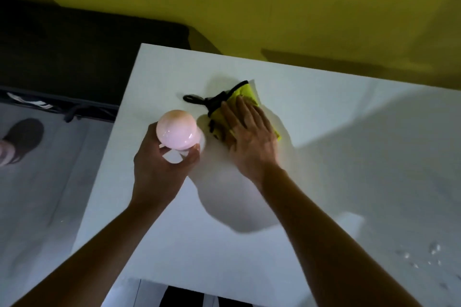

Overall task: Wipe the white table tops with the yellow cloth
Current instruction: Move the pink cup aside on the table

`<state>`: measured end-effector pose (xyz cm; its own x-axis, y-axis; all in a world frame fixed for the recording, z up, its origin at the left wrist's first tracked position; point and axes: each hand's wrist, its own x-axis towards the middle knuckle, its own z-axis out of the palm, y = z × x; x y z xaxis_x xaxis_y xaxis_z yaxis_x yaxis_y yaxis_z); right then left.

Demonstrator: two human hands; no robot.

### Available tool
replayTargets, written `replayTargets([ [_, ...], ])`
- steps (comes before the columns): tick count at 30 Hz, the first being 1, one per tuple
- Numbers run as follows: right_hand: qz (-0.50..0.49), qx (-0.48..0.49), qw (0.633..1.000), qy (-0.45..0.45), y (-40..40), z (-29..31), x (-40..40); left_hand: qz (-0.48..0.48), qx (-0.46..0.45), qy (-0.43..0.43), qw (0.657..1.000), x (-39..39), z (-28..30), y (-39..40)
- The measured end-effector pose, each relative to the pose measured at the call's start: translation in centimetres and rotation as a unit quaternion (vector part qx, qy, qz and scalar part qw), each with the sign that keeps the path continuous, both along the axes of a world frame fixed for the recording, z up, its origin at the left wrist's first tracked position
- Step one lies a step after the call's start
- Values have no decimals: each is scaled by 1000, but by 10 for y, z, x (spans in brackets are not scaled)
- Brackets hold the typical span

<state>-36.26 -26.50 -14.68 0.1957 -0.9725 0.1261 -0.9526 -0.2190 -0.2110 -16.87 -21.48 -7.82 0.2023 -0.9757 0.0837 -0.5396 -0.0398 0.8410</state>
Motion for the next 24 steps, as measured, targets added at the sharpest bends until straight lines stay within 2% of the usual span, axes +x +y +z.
replayTargets([
  [2,-15,-29,999,-11,-2,-4,-15,13,1,8,1000,14,-3,-2],
  [4,-127,-75,988,-53,-7,-11,-44,22,-5,17,1000,25,-5,-7],
  [8,-344,-33,937,-55,-26,-7,-108,15,-5,32,999,44,-9,-19],
  [11,-424,-28,903,-69,-49,-1,-103,-3,4,32,999,54,-11,-24],
  [13,-394,-37,916,-68,-67,-2,-70,-12,2,27,1000,59,-13,-25],
  [16,-238,-7,969,-68,-94,-1,7,-22,-4,23,999,65,-18,-26],
  [19,-88,0,994,-67,-107,6,84,-29,-8,17,999,70,-23,-28],
  [21,-47,17,997,-54,-107,9,103,-30,-6,1,1000,70,-24,-30],
  [24,-72,13,994,-77,-97,9,78,-31,-3,5,1000,68,-23,-35],
])
